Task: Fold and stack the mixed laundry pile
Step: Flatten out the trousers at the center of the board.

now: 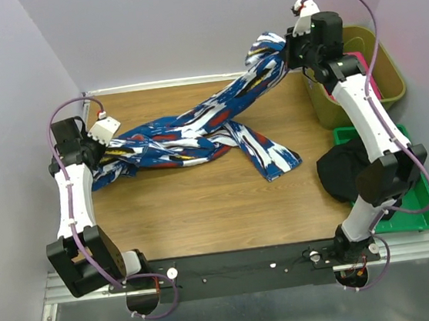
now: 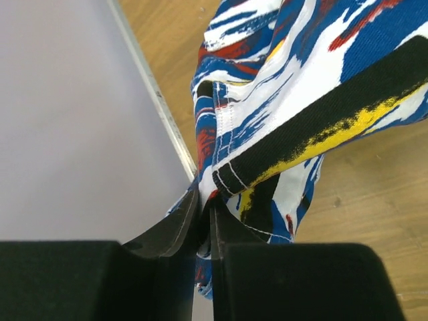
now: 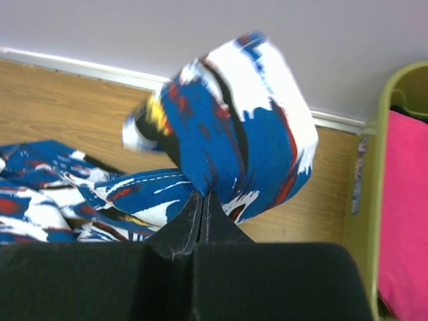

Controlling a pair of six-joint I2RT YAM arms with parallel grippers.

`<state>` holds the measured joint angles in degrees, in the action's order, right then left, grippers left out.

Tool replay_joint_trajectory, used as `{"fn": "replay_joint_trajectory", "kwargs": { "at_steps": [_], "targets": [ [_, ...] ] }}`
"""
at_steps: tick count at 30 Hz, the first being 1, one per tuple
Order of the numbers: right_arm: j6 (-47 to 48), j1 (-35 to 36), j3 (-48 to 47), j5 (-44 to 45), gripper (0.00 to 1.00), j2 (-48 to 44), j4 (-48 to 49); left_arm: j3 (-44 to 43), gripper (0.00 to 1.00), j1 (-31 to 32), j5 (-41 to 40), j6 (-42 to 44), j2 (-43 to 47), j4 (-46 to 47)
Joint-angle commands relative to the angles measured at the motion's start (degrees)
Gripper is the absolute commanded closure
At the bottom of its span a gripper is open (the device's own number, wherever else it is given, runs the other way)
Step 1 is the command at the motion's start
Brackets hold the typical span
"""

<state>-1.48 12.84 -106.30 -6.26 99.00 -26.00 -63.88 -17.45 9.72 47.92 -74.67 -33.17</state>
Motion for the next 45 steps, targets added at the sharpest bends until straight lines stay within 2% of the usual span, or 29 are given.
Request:
{"fn": "replay_joint_trajectory", "kwargs": {
  "at_steps": [1,2,6,7,10,13,19,20,21,22,24,25,27,28,30,32,33,39,42,45],
  "targets": [
    [-1.3,-1.1,-0.6,1.2,0.99,-4.1,0.9,2.6,0.77,-0.7,2.5,3.3,2.3,-1.0],
    [-1.2,-1.1,-0.3,3.9,0.99,-3.5,1.0,3.3,0.77,-0.7,2.3,3.4,2.4,-1.0],
    [-2.0,-1.2,1.1,5.1,0.99,-0.7,1.1,6.8,0.99,-0.7,1.4,6.8,4.3,-0.9],
    [-2.5,-1.2,1.8,4.9,0.99,0.0,1.2,7.9,1.00,-0.7,0.6,7.6,5.7,-0.4],
    [-3.2,-1.2,2.6,5.9,0.99,4.3,2.0,12.0,1.00,-0.7,-2.8,11.2,8.4,1.7],
    [-2.7,-1.2,2.1,8.6,0.99,9.1,2.4,14.3,1.00,-1.0,-5.2,11.2,9.4,5.0],
    [-0.5,-1.2,-1.0,8.3,0.99,15.9,-0.9,8.4,1.00,-1.8,0.6,6.9,3.9,2.1],
    [0.2,-1.2,-2.3,7.0,0.93,19.0,-2.5,7.3,1.00,-1.7,1.4,6.1,3.0,2.0],
    [0.6,-1.2,-6.7,6.6,0.82,20.9,-4.6,4.6,1.00,-1.7,2.9,5.3,1.9,1.7],
    [0.9,-1.2,-9.0,5.5,0.59,23.1,-10.0,3.0,1.00,-1.8,3.5,2.6,-0.6,1.6],
    [4.3,-1.2,-14.6,1.6,0.42,27.7,-15.8,-2.4,0.92,-1.8,3.6,-0.9,-3.7,1.4],
    [5.2,-1.2,-14.8,0.2,0.26,28.2,-18.6,-4.3,0.86,-1.8,3.6,-3.9,-6.9,1.3],
    [7.6,-1.2,-11.8,-3.4,0.16,24.7,-21.2,-8.8,0.81,-1.8,2.7,-6.8,-9.5,1.2],
    [8.1,-1.2,-5.6,-4.1,0.08,22.6,-20.9,-9.9,0.75,-1.7,2.6,-7.7,-11.8,1.1],
    [9.5,-1.2,0.6,-6.9,0.08,15.3,-18.7,-12.5,0.69,-1.8,2.7,-9.4,-13.6,0.2],
    [10.7,-1.0,9.3,-9.8,0.08,10.8,-18.5,-13.6,0.48,-2.1,3.2,-9.9,-15.0,-0.5],
    [11.2,-0.6,11.8,-10.0,0.08,9.1,-18.8,-14.2,0.42,-2.3,4.1,-10.1,-15.2,-1.2],
    [11.8,4.5,28.7,-11.8,0.11,-0.7,-18.7,-13.0,0.40,-4.9,9.2,-6.8,-13.6,-6.8],
    [9.9,9.1,35.1,-9.7,0.12,-2.1,-14.9,-10.0,0.39,-6.4,10.0,-3.5,-10.0,-8.5],
    [10.2,12.0,36.9,-6.5,0.12,0.2,-12.7,-7.1,0.39,-8.7,9.7,-1.5,-7.7,-10.2]
  ]
}}
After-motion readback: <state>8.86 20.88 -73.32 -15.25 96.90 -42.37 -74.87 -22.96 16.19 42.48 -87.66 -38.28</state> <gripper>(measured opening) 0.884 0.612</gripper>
